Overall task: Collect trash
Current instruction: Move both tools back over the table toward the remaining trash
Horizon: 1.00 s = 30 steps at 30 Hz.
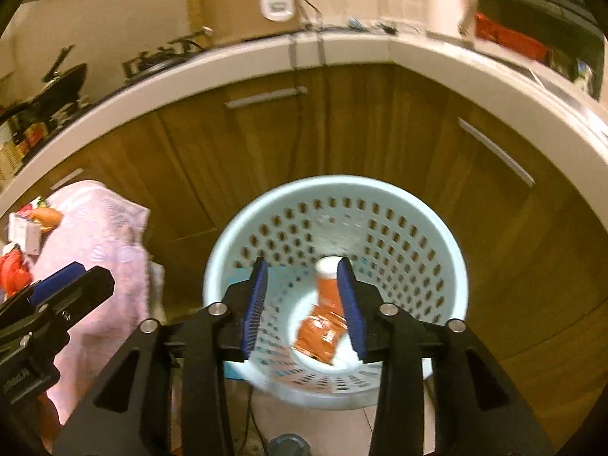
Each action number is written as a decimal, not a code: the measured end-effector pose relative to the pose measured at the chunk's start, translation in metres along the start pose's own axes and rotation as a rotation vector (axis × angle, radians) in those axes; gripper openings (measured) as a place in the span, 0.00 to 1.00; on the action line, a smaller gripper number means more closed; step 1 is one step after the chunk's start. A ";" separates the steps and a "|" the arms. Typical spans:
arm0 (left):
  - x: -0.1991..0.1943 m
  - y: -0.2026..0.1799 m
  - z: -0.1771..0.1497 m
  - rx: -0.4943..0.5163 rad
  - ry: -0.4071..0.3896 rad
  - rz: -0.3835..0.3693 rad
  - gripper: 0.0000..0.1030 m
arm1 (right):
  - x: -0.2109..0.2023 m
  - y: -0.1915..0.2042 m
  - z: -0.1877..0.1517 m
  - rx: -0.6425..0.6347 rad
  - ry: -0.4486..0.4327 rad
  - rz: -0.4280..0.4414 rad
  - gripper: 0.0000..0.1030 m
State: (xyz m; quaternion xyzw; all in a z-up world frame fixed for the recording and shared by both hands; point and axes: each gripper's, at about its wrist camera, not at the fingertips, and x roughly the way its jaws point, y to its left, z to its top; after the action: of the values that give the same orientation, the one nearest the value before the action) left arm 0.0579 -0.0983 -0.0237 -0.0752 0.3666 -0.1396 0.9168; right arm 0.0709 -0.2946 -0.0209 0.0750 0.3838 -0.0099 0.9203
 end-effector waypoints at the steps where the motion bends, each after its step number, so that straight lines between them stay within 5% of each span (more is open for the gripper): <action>1: -0.007 0.006 0.001 -0.007 -0.014 0.009 0.65 | -0.004 0.007 0.000 -0.011 -0.012 0.013 0.38; 11: -0.101 0.088 0.001 -0.120 -0.157 0.152 0.65 | -0.048 0.117 0.002 -0.177 -0.141 0.239 0.39; 18: -0.170 0.164 -0.013 -0.199 -0.237 0.339 0.65 | -0.068 0.211 -0.005 -0.320 -0.198 0.375 0.41; 30: -0.233 0.300 -0.061 -0.388 -0.232 0.581 0.76 | -0.034 0.326 -0.039 -0.440 -0.126 0.481 0.44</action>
State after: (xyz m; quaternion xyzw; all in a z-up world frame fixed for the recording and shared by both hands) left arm -0.0856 0.2570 0.0126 -0.1559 0.2860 0.2080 0.9223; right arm 0.0447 0.0319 0.0187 -0.0379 0.2905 0.2863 0.9123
